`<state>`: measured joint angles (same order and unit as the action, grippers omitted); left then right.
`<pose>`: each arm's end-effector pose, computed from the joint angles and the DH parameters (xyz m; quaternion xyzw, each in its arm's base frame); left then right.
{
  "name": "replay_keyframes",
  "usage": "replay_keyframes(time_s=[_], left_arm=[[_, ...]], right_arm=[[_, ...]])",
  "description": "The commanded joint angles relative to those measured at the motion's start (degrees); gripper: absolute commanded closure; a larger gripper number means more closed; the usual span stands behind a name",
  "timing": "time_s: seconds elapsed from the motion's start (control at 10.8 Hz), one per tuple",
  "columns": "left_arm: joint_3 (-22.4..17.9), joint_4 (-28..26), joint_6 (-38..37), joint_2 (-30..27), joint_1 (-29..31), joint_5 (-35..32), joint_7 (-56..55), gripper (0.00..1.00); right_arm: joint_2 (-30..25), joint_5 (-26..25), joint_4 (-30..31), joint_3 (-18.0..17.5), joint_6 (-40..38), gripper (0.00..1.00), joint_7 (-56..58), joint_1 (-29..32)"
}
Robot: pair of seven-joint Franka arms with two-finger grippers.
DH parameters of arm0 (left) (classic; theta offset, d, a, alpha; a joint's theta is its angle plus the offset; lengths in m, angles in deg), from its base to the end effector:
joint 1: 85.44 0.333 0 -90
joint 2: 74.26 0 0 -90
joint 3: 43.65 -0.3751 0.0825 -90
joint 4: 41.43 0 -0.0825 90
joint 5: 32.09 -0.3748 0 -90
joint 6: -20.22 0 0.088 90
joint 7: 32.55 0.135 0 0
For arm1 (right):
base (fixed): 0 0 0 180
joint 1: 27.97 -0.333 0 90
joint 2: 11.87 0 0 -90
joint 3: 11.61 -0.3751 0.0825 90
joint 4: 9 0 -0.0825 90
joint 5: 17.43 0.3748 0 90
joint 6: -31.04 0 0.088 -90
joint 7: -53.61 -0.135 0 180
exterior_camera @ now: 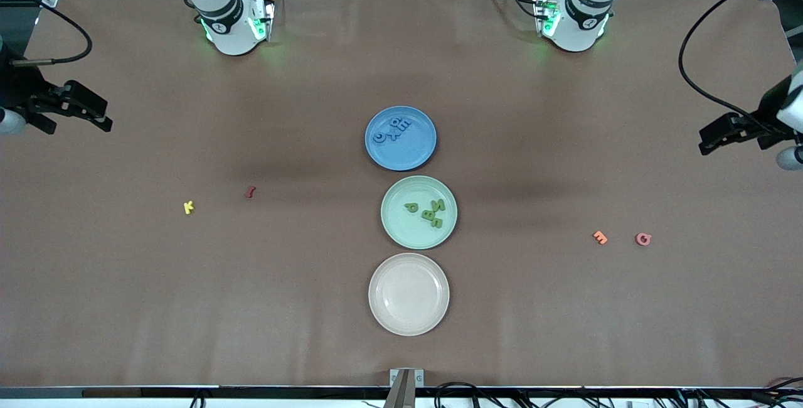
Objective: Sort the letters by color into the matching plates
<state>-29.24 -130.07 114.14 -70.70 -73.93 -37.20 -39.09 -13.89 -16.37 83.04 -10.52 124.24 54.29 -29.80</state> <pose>0.5748 -0.0126 0.6394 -0.9988 -0.0298 -0.0190 0.0354 0.5393 0.0092 0.6633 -0.9995 -0.0121 -0.0277 0.0096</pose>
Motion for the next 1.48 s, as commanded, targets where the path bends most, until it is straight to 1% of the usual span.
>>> replay_keyframes(time_s=[0.0,0.19,0.46,0.65,0.74,0.83,0.93,1.39], left_arm=[[-3.06,-4.69,-0.14,-5.65,-4.29,3.08,1.79,0.00],[-7.27,-5.23,-0.14,-7.77,-7.71,4.67,4.49,0.00],[-9.91,-5.32,-0.14,-8.57,-10.53,4.67,6.18,0.00],[-9.93,-4.09,-0.14,-7.60,-11.15,4.85,5.83,0.00],[-9.84,-3.39,-0.14,-7.51,-10.89,5.72,5.74,0.00],[-10.10,-2.95,-0.14,-7.34,-10.54,8.34,5.48,0.00],[-10.19,-3.03,-0.32,-7.16,-10.45,8.71,5.48,0.00],[-10.19,-3.03,-0.85,-5.94,-9.75,8.28,6.09,0.00]], right_arm=[[0.79,0.78,-1.78,-0.56,-0.65,0.00,-1.39,0.43],[0.71,1.39,-1.69,-0.47,-0.65,0.00,-1.30,0.43],[0.62,2.28,-1.42,-0.38,-0.82,0.00,-0.95,0.96],[0.44,2.28,-1.43,-0.47,-1.26,0.00,-0.60,0.78],[0.44,2.28,-1.51,-0.56,-1.26,0.00,-0.33,0.70],[0.44,2.28,-1.51,-0.56,-1.26,0.00,-0.33,0.70],[0.44,2.28,-1.43,-0.56,-1.26,0.00,-0.42,0.70],[0.27,2.28,-1.51,-0.56,-3.02,0.00,-0.33,0.70]])
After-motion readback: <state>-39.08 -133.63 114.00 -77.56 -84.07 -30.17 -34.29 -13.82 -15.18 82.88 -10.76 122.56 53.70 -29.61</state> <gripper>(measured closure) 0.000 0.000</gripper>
